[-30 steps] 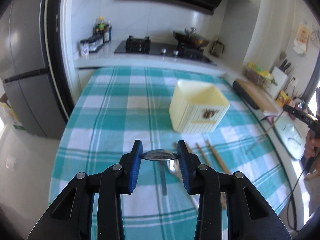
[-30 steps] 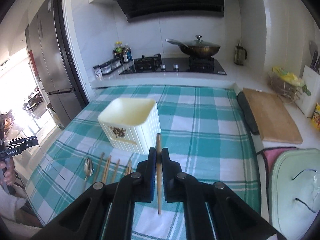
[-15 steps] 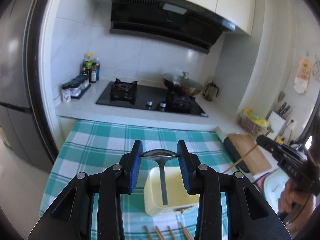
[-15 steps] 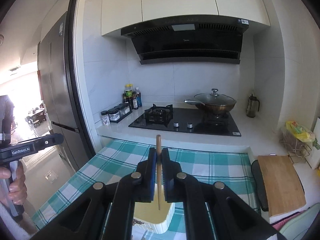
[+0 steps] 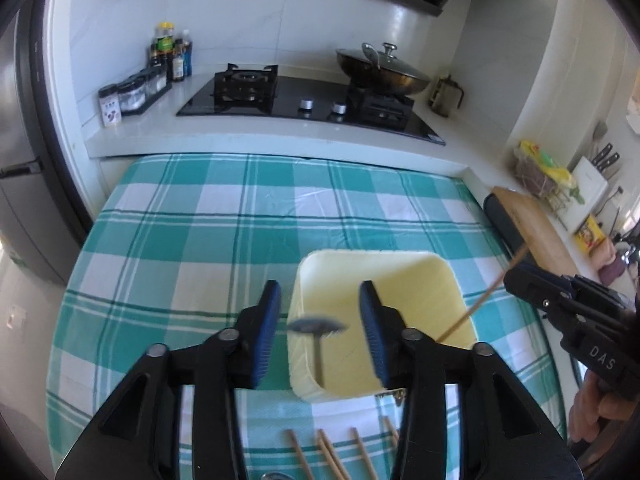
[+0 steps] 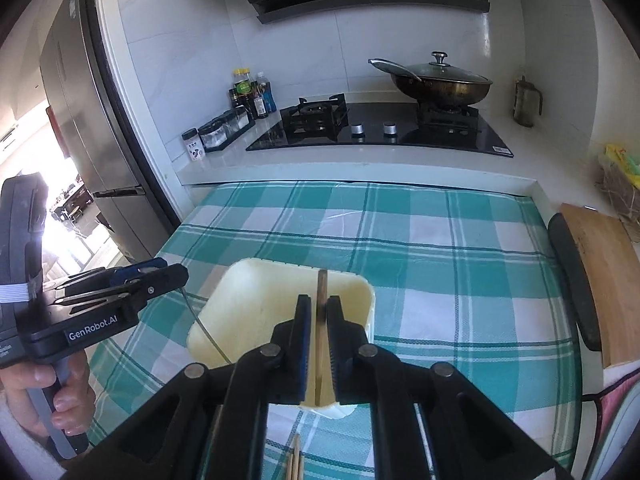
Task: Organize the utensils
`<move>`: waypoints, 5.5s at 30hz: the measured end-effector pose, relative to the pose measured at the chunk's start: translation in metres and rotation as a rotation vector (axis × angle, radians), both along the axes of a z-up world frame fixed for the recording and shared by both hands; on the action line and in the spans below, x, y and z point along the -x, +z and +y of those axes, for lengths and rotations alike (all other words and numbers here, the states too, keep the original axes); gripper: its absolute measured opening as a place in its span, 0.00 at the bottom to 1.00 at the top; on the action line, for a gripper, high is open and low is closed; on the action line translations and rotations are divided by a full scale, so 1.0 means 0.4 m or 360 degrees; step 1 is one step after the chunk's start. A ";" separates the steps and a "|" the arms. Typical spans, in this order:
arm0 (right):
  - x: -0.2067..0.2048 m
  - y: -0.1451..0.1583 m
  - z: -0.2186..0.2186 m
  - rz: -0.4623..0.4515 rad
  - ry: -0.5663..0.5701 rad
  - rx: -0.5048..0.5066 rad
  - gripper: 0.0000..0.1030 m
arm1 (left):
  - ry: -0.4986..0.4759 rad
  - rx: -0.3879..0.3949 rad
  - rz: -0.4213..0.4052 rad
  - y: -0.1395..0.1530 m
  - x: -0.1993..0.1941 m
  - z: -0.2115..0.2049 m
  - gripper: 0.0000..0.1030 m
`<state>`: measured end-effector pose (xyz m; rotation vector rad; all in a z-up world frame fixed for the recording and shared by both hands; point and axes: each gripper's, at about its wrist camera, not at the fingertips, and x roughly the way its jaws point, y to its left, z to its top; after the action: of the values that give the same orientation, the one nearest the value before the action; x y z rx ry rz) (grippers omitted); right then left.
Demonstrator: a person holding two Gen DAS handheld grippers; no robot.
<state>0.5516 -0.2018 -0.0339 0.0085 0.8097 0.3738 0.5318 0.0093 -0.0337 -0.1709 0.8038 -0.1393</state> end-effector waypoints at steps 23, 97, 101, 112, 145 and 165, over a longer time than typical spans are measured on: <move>0.485 -0.386 -0.378 0.0095 -0.0419 0.0300 0.48 | 0.0272 -0.0135 0.0288 -0.432 0.517 0.243 0.85; 0.353 -0.466 -0.370 0.0222 -0.0455 0.0347 0.99 | 0.0348 -0.0299 0.0255 -0.478 0.492 0.225 1.00; 0.353 -0.466 -0.370 0.0222 -0.0455 0.0347 0.99 | 0.0348 -0.0298 0.0255 -0.478 0.492 0.225 1.00; 0.353 -0.466 -0.370 0.0222 -0.0455 0.0347 0.99 | 0.0348 -0.0297 0.0255 -0.477 0.493 0.227 1.00; 0.352 -0.467 -0.370 0.0221 -0.0454 0.0346 0.99 | 0.0348 -0.0295 0.0254 -0.477 0.494 0.226 1.00; 0.352 -0.466 -0.372 0.0220 -0.0453 0.0345 0.99 | 0.0348 -0.0294 0.0254 -0.476 0.494 0.226 1.00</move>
<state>0.4107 -0.3505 -0.2203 -0.0525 0.9680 0.0158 0.3342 0.0998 -0.2242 -0.0949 0.9462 0.1567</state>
